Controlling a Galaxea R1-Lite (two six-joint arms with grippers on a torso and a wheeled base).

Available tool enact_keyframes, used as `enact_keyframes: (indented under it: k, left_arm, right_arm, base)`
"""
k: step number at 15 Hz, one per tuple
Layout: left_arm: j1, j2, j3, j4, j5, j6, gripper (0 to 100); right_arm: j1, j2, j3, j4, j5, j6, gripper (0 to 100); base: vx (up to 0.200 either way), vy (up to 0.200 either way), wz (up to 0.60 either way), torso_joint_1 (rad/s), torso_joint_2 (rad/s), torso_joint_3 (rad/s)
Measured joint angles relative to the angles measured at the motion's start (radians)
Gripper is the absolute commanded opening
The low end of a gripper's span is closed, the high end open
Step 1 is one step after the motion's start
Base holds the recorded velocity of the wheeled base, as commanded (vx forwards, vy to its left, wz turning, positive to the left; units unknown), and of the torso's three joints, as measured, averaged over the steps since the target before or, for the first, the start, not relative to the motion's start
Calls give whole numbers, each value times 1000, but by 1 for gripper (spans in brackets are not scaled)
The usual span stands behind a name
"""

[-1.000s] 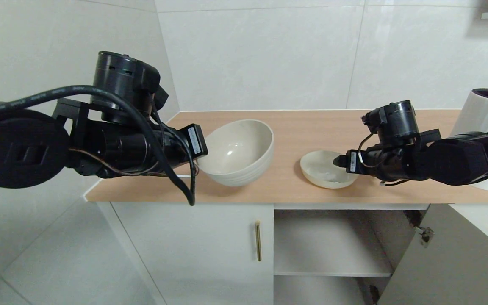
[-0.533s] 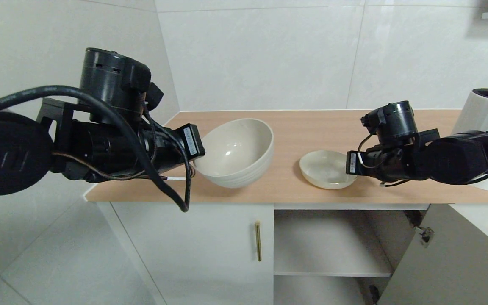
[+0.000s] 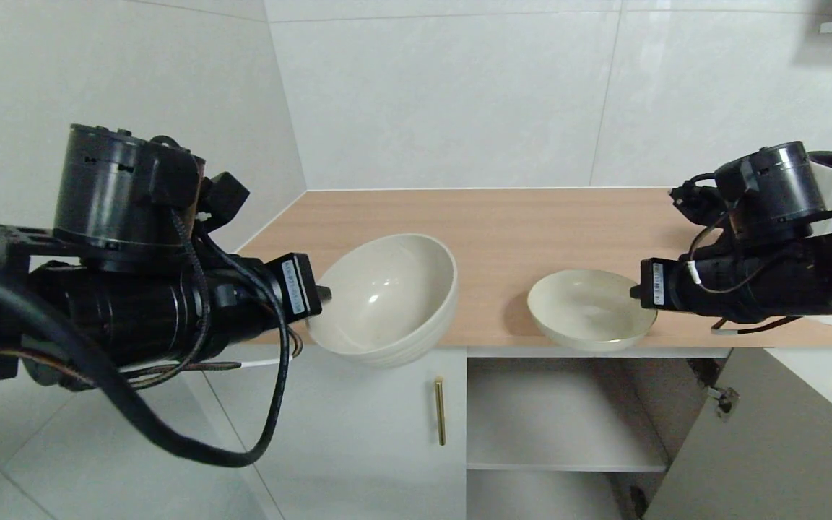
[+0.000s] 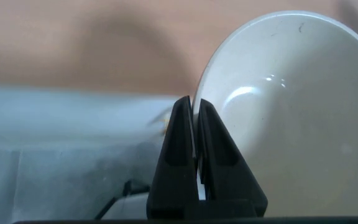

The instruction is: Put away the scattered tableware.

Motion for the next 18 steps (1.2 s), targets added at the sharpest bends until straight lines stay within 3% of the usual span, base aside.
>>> enact_keyframes:
  k: [5, 7, 18]
  left_arm:
    - [-2, -22, 111, -46, -1, -5, 0]
    - [-3, -17, 121, -63, -2, -5, 0]
    - [-7, -2, 125, -63, -3, -1, 0]
  right_arm:
    - [13, -113, 143, -2, 11, 1, 0]
    - [16, -135, 178, -10, 36, 2, 0]
    - [18, -138, 262, -119, 38, -18, 0]
  base:
    - [-40, 0, 0, 0, 0, 1]
    - [-200, 0, 0, 10, 5, 5]
    - [0, 0, 0, -20, 51, 28]
